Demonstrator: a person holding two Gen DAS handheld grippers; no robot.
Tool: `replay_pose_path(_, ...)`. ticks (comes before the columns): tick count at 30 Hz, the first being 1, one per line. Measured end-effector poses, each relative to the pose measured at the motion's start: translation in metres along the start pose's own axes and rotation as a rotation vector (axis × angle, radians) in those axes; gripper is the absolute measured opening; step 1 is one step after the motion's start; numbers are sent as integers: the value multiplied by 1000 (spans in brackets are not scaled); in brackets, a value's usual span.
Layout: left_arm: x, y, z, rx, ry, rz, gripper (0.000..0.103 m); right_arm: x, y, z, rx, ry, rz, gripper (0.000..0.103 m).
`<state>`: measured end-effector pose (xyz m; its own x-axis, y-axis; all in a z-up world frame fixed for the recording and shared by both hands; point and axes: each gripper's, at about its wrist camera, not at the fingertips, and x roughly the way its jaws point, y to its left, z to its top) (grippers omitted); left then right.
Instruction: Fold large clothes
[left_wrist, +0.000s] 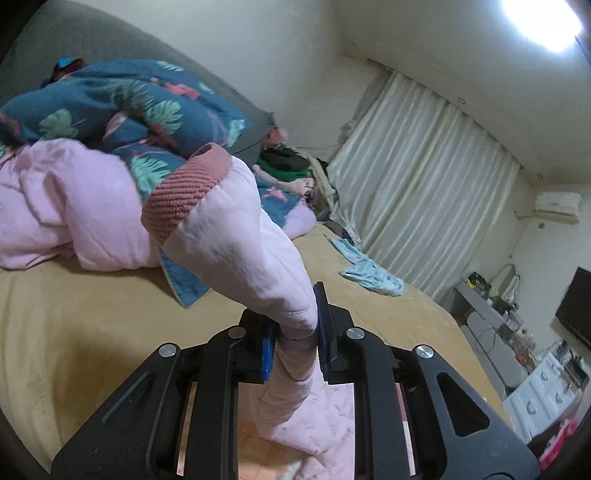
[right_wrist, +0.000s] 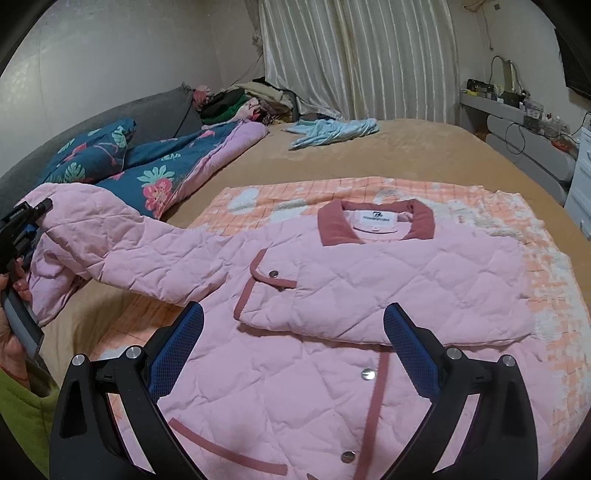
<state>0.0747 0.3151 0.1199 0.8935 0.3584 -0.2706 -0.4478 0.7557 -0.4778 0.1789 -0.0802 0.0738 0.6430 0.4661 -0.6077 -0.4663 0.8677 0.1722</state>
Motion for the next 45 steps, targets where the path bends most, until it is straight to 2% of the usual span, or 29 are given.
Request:
replay_pose_path(8, -14, -50, -1, 99, 14, -30, 11, -30, -13, -6, 27, -61, -15, 97)
replay_pose_path(19, -26, -107, -9, 189, 39, -78, 11, -60, -32, -17, 66, -70, -11, 97)
replay_pose_path(30, -34, -163, -32, 264, 69, -145, 11, -94, -59, -20, 95, -115, -44, 97)
replay_pose_path(45, -21, -214, -73, 358, 138, -221, 11, -118, -97, -28, 153, -146, -90, 97)
